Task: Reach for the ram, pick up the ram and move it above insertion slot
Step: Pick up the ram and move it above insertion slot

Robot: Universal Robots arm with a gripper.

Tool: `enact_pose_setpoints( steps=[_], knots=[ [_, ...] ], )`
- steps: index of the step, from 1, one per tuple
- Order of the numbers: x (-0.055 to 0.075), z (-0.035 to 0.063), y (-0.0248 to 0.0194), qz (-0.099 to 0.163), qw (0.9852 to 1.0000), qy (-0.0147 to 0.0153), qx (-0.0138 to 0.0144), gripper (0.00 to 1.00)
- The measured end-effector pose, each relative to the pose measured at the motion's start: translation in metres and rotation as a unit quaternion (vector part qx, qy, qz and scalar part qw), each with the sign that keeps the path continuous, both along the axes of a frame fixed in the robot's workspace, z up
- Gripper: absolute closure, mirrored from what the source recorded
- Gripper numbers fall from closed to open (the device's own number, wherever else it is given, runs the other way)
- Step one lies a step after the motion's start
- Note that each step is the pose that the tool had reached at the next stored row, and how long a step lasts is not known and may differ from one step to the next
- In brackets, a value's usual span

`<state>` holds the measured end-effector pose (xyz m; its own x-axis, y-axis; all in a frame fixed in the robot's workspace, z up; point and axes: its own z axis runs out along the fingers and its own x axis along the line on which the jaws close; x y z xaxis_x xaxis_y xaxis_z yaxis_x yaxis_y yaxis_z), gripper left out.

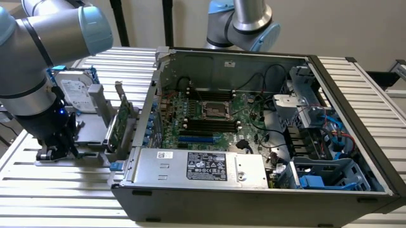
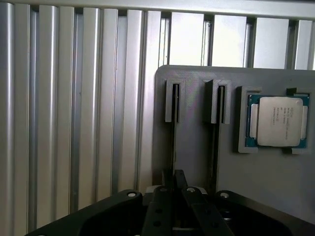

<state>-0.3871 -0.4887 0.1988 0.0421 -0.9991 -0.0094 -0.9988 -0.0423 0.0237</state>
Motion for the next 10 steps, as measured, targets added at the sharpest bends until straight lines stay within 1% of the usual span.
enact_pose_setpoints(
  steps=[6, 10],
  knots=[
    [0.0001, 0.0005, 0.0001, 0.000, 1.0000, -0.0002, 0.0001, 0.87],
    [0.0000, 0.0056, 0.0000, 0.000, 1.0000, 0.0000, 0.0000, 0.87]
  ],
)
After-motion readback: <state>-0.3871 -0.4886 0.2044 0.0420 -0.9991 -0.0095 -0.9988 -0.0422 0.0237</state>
